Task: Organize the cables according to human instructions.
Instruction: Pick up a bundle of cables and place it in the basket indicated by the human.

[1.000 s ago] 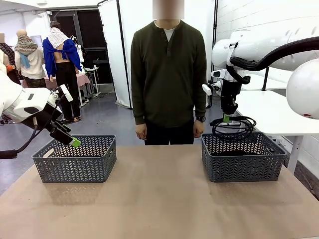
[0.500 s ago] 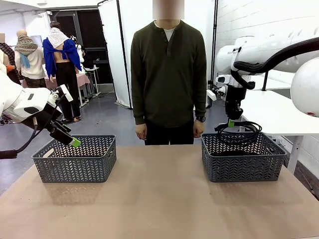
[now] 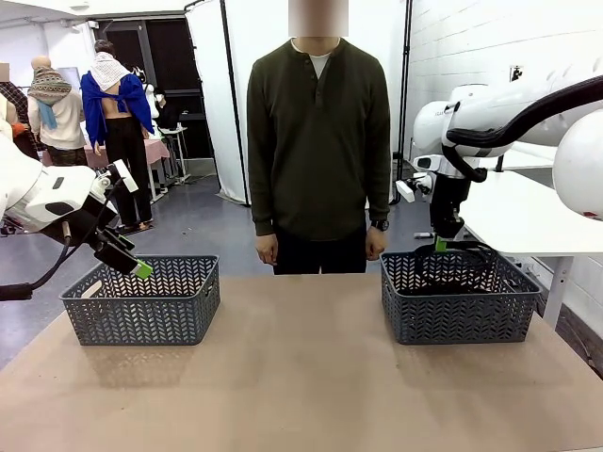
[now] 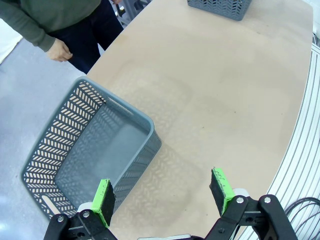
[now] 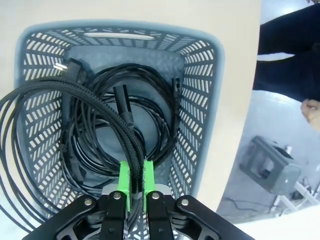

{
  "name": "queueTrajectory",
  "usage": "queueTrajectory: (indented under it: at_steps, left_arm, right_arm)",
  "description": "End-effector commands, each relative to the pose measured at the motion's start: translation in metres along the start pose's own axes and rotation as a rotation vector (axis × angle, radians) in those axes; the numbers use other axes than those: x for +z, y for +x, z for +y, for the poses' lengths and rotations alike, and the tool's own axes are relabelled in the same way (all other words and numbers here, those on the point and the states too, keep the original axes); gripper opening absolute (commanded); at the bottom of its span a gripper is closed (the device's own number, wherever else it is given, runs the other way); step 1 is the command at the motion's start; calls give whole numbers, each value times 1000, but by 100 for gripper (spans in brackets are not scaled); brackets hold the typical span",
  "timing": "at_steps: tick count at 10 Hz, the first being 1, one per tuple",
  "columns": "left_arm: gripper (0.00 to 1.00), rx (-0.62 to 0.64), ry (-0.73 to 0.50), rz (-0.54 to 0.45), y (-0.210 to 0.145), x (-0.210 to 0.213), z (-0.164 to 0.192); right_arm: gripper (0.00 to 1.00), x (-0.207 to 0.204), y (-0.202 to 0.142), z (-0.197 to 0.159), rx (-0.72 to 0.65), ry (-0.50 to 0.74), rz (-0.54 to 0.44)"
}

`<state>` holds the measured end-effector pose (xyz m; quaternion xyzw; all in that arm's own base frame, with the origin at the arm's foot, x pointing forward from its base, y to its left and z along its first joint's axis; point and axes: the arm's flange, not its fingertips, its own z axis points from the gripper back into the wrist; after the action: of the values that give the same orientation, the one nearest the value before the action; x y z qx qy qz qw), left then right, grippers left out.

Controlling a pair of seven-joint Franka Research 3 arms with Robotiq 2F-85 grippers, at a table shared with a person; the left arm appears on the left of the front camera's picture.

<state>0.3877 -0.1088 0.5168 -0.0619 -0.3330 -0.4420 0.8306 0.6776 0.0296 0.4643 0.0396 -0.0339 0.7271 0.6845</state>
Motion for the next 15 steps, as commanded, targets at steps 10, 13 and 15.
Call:
queueTrajectory:
  at_steps: [10, 13, 15]
  left_arm:
    - [100, -3, -11, -9, -2, -1, 3]
    - [100, -3, -11, -9, -2, -1, 3]
    - [100, -3, -11, -9, -2, -1, 3]
  right_arm:
    - [0, -21, 0, -19, 24, -9, 12]
    - [40, -22, 2, -21, 28, 4, 6]
    - [79, -18, 4, -22, 19, 29, 11]
